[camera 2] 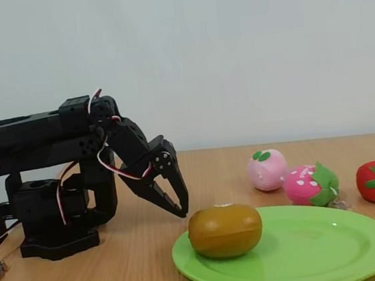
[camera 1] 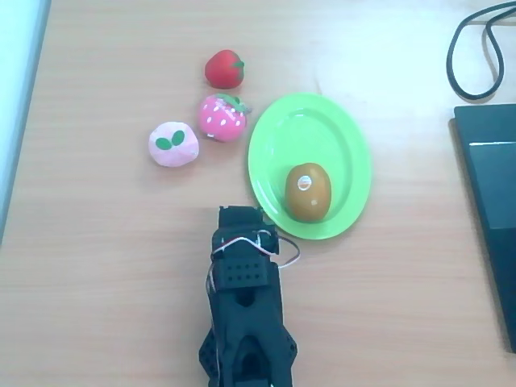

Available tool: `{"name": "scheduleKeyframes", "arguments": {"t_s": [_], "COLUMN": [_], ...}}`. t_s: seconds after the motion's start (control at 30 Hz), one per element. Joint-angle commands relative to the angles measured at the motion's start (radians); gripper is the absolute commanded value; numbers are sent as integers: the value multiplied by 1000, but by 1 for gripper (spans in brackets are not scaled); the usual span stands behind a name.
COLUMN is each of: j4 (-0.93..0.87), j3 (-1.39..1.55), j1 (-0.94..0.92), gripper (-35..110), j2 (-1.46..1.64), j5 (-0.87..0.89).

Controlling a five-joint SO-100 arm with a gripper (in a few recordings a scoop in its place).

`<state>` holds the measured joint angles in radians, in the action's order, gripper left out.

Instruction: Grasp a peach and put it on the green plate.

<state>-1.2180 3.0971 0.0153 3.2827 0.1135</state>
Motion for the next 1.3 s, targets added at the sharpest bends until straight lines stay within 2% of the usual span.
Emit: {"name": "scheduleKeyframes", "arguments": {"t_s": [0.0, 0.67, 0.97, 1.27], "j4": [-20, 2, 2, 2], "j3": [3, -31, -242, -629], "j1": [78, 71, 81, 115], "gripper": [-8, -8, -8, -8], "j2": [14, 14, -81, -299], "j5": [-54, -117, -138, -138]}}
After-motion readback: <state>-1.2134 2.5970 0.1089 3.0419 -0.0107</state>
